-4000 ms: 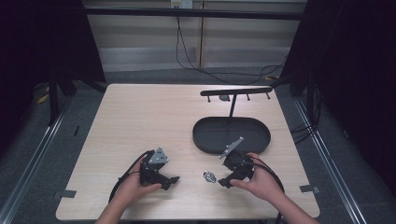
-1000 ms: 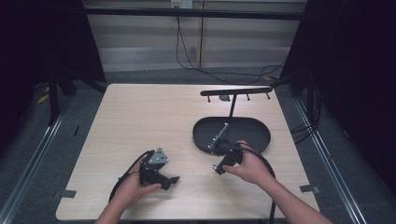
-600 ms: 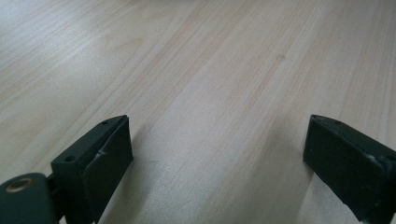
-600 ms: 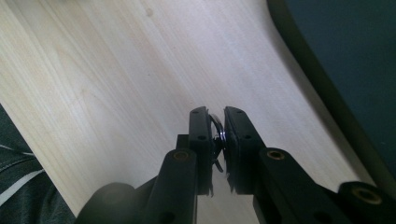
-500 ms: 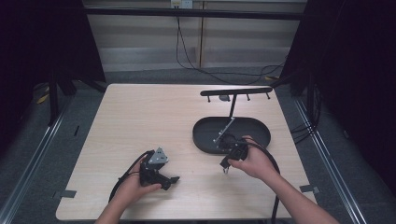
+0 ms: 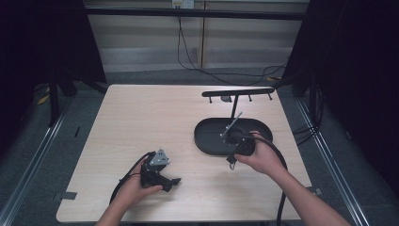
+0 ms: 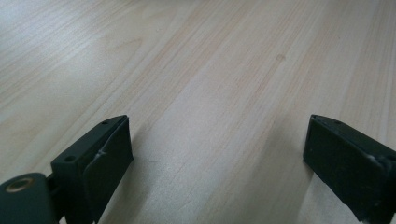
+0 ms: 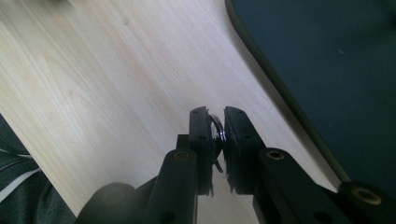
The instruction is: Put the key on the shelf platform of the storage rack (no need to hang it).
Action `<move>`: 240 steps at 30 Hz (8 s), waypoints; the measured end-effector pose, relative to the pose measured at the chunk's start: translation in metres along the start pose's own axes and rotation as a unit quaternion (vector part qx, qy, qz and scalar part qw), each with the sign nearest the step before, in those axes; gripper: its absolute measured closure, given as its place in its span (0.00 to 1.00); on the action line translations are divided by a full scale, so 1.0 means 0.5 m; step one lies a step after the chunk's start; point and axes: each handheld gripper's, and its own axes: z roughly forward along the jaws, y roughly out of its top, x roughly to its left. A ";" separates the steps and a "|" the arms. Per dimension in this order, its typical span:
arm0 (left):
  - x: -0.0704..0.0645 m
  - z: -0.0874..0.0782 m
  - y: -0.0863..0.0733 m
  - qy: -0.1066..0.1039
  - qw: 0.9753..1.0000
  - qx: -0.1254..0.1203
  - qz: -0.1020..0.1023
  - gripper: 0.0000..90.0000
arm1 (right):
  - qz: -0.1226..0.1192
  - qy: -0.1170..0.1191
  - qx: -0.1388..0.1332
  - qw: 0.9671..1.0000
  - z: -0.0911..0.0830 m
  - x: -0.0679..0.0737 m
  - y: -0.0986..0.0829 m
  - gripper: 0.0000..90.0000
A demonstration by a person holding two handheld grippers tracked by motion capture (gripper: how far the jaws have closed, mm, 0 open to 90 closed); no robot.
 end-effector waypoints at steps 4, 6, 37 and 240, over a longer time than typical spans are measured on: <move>0.000 0.000 0.000 0.000 1.000 0.000 0.000 0.08 | 0.005 -0.003 0.001 1.000 -0.006 -0.008 0.000 0.91; 0.001 -0.001 0.000 0.000 1.000 0.003 0.003 0.08 | 0.008 -0.002 0.000 1.000 -0.008 -0.013 0.000 0.91; 0.000 0.000 0.000 0.000 1.000 0.000 0.000 0.08 | 0.033 -0.022 0.001 0.999 -0.038 -0.066 0.005 0.91; -0.005 -0.004 -0.003 0.002 1.000 0.003 0.000 0.08 | 0.104 -0.071 -0.044 0.991 0.031 -0.182 -0.057 0.34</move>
